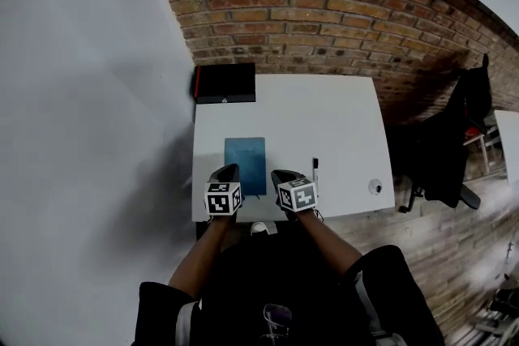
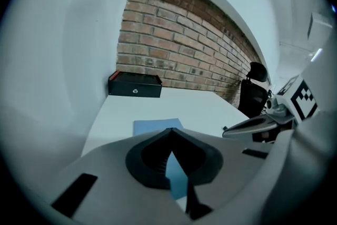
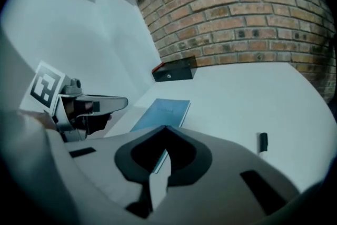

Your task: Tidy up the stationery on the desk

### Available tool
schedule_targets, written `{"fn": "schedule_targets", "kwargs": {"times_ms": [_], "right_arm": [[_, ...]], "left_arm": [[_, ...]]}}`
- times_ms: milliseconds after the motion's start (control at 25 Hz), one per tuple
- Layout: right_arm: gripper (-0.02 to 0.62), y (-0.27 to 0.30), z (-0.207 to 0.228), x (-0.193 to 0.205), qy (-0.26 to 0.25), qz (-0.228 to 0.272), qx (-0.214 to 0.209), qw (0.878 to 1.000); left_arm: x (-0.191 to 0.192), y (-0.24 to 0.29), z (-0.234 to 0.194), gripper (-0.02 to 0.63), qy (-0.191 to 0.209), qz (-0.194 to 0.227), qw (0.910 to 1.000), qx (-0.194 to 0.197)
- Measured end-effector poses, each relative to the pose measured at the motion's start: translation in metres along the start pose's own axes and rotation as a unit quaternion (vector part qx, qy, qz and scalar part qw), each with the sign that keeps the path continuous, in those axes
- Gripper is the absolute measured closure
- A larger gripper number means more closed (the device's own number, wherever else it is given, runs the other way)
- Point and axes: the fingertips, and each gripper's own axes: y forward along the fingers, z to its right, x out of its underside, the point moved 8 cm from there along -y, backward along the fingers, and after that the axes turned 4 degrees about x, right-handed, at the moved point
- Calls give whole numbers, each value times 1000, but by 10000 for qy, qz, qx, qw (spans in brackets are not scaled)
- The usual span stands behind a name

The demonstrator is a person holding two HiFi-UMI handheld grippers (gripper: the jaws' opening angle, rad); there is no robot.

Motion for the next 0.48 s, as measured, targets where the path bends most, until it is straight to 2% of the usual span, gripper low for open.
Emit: {"fn": "schedule_targets", "kwargs": {"times_ms": [200, 400, 480], "right_arm": [[572, -39, 17, 6, -22, 486, 386, 9981], [572, -70, 33, 9, -360, 1111, 563, 9916], [572, -80, 41, 8, -345, 1201, 621, 9902]], "left_arm": [[-3, -6, 40, 591, 334, 62, 9989, 334], [0, 0, 71, 591, 392, -107, 9980, 489], [-2, 3, 82, 591, 418, -143, 9978, 493]]}}
